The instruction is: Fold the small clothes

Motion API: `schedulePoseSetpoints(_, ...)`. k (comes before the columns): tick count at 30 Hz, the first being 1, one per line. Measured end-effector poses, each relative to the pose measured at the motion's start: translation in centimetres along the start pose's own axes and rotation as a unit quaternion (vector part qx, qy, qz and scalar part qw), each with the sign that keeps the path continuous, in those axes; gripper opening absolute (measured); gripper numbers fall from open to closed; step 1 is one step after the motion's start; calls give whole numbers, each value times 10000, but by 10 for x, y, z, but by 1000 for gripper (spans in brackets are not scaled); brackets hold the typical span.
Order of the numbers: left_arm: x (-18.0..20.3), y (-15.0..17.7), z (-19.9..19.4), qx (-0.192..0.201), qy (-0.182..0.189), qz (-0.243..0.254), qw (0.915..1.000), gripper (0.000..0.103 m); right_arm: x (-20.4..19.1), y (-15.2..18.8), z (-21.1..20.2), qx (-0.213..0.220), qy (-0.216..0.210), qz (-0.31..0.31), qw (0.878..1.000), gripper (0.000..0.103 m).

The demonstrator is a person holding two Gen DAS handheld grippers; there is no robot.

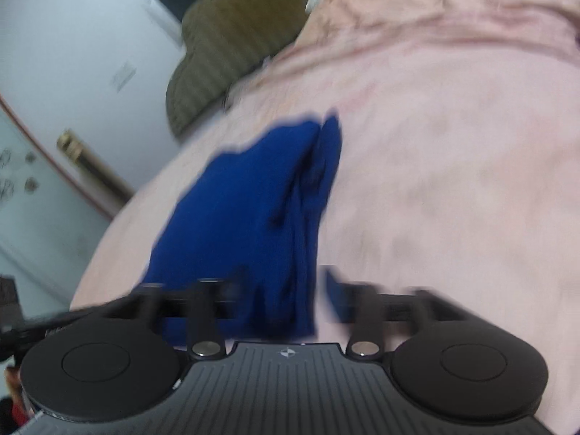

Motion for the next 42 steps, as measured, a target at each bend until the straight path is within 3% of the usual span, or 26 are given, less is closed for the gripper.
schedulePoseSetpoints(1,-3,-11,6,149,25,-82,9999,89,1,-11,6,63,92,-37,9999,69)
schedulePoseSetpoints(2,-7,-22,14,289,2,-196,9994,89,2,-21,16,50,162,-98,9998,69)
schedulePoseSetpoints(4,-13,-41,36,202,97,-324,9992,89,10,-39,42,-82,260,-5,9996,69)
schedulePoseSetpoints(7,-26,-60,73,-84,401,-704,9967,89,24,-59,77,-202,-22,290,9994,70)
schedulePoseSetpoints(11,-45,-69,118,-465,652,-1472,9859,88,29,-79,109,-167,-309,422,9985,69)
schedulePoseSetpoints(12,-48,-67,123,-489,724,-1596,9833,80,28,-83,117,-192,-361,397,9984,67)
schedulePoseSetpoints(13,-49,-67,125,-481,732,-1613,9830,57,26,-86,123,-210,-414,329,9984,54)
schedulePoseSetpoints(15,-48,-68,128,-504,768,-1447,9852,37,24,-90,131,-288,-365,177,9988,31)
schedulePoseSetpoints(16,-47,-68,125,-394,799,-1365,9866,29,24,-90,132,-320,-377,126,9987,23)
schedulePoseSetpoints(19,-29,-76,112,25,601,-637,9962,26,21,-92,128,-178,-384,-20,9991,19)
schedulePoseSetpoints(22,-11,-87,114,291,321,-86,9990,25,13,-100,121,162,-407,-186,9989,18)
schedulePoseSetpoints(24,1,-93,122,420,0,361,9985,26,10,-106,125,269,-208,-308,9989,18)
schedulePoseSetpoints(26,9,-94,133,284,-361,610,9971,31,11,-111,133,298,92,-421,9986,18)
schedulePoseSetpoints(27,10,-94,131,241,-466,582,9969,34,13,-112,137,323,260,-453,9981,20)
schedulePoseSetpoints(29,9,-90,117,286,-560,414,9972,43,16,-112,141,199,598,-457,9970,35)
schedulePoseSetpoints(30,9,-86,107,336,-613,395,9968,55,15,-111,136,232,721,-480,9960,36)
schedulePoseSetpoints(31,10,-79,96,379,-634,391,9965,67,13,-108,125,308,862,-584,9941,36)
schedulePoseSetpoints(33,12,-61,78,415,-628,358,9965,71,0,-101,99,440,1190,-955,9873,36)
schedulePoseSetpoints(35,16,-39,71,172,-586,389,9974,71,-14,-86,77,447,1077,-1366,9837,41)
schedulePoseSetpoints(36,17,-28,70,58,-593,386,9975,71,-18,-78,71,355,934,-1471,9841,46)
schedulePoseSetpoints(38,17,-9,66,-131,-561,317,9978,71,-20,-62,70,40,896,-1523,9843,47)
schedulePoseSetpoints(40,15,4,56,-342,-306,68,9989,70,-14,-48,72,-165,1217,-1534,9805,53)
schedulePoseSetpoints(42,11,16,49,-582,130,-290,9978,65,-10,-41,61,-130,1132,-1222,9859,56)
Point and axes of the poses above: each gripper's, at about its wrist camera, not at the fingertips, and z roughly the way its jaws point, x to its right, y to its underside, the point moved 3 cm from there along z, roughly the way its jaws point, and after that the axes turned 5 degrees about -z, right-handed, at the moved point
